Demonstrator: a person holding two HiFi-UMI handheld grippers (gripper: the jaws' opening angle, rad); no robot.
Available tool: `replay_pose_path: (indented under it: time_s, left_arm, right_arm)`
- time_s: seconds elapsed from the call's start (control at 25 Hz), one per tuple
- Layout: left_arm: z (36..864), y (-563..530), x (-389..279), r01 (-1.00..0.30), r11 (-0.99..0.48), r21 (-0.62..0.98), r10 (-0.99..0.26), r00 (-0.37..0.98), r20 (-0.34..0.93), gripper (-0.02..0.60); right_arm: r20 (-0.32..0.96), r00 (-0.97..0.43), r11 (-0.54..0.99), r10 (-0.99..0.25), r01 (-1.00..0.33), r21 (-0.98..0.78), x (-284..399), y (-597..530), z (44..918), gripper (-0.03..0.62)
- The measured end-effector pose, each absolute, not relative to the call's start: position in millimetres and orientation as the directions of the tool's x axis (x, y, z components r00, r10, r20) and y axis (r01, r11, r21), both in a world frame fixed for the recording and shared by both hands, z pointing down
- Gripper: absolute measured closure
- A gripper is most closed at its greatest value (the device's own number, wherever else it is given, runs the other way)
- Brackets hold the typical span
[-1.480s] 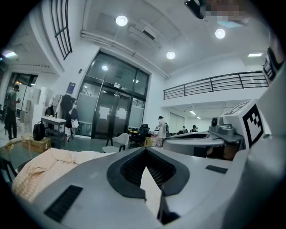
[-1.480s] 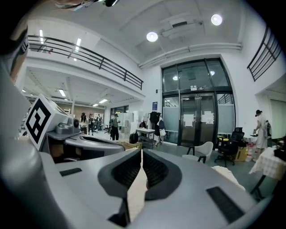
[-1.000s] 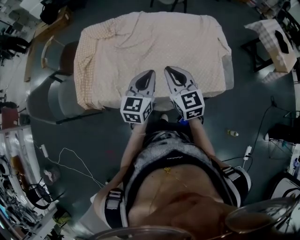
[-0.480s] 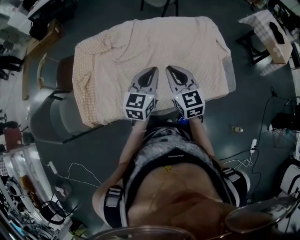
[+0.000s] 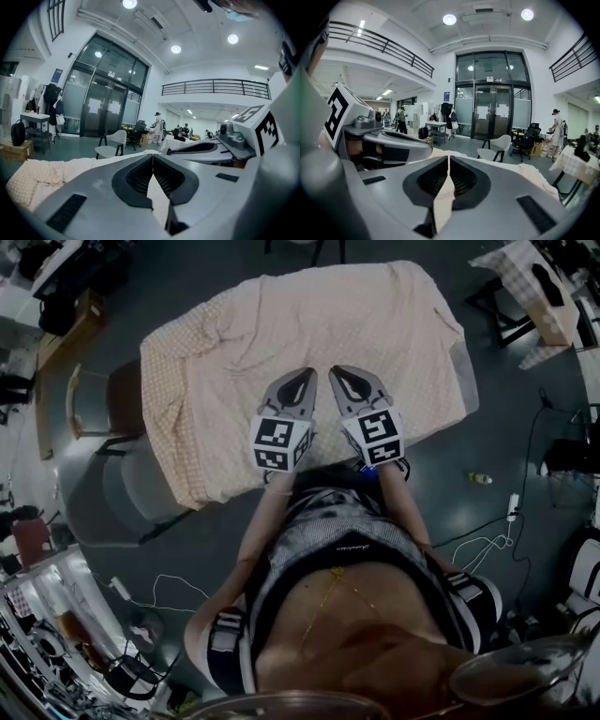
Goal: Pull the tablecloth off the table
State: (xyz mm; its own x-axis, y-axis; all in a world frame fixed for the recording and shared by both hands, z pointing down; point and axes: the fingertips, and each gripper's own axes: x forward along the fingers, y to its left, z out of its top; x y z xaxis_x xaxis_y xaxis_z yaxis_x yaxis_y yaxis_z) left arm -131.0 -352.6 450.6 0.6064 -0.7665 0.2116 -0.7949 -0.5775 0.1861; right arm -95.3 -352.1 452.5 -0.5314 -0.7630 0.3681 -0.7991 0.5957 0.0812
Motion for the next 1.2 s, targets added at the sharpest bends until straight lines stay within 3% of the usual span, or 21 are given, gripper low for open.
replay_pose_path:
  time_s: [0.48,1.2]
  left_arm:
    - [498.9,-364.0,-129.4,-0.784,-0.574,0.235,-0.723,0.62,0.303,0.574]
    - [576.0,-385.2,-118.1,-0.858,-0.42,0.295,-0.705,0.514,0.489,0.574]
  right_arm:
    - [0.466,-0.497,0.58,-0.732,-0.813,0.045,-89.2,-363.5,495.0,0.528]
    - [0.645,-0.573,0.73,-0.506,-0.683,-0.034,-87.0,-391.0,569.0,0.528]
